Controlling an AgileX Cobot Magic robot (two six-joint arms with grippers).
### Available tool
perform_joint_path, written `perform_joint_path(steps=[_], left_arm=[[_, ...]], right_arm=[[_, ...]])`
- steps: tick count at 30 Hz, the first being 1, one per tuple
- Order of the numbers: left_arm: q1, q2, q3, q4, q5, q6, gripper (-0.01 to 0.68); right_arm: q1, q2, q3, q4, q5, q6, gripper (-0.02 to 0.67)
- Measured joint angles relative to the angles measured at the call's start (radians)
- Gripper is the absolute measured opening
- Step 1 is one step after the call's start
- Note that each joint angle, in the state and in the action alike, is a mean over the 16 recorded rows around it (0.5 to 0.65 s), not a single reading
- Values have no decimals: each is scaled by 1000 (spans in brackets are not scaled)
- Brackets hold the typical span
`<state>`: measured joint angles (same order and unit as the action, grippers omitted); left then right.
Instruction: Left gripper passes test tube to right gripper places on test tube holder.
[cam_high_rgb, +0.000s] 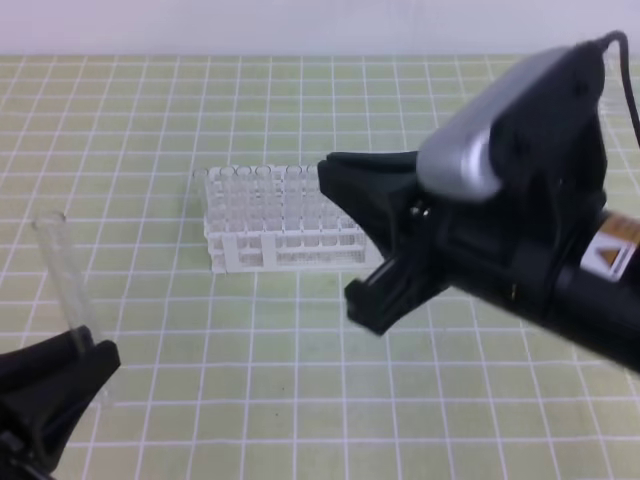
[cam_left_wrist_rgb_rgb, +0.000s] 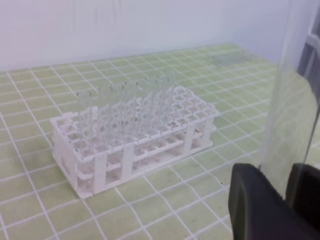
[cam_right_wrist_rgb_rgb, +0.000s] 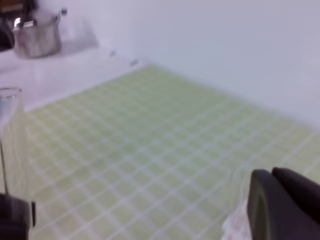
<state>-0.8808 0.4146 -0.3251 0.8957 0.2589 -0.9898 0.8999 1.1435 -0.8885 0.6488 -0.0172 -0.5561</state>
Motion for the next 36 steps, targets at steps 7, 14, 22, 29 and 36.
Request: perform_joint_path(steps=[7, 14, 22, 29, 36], left_arm=[[0, 3, 0, 109, -4, -119, 30], [0, 37, 0, 221, -30, -211, 23], [0, 114, 0, 315, -86, -272, 23], [0, 158, 0, 349, -118, -293, 11], [0, 164, 0, 363, -122, -318, 30]], right_arm=[[151, 4, 76, -45, -284, -6, -16], [213, 6, 109, -117, -380, 87, 31], [253, 12, 105, -261, -386, 231, 194], [297, 27, 102, -357, -400, 336, 324], [323, 48, 102, -443, -432, 461, 397]])
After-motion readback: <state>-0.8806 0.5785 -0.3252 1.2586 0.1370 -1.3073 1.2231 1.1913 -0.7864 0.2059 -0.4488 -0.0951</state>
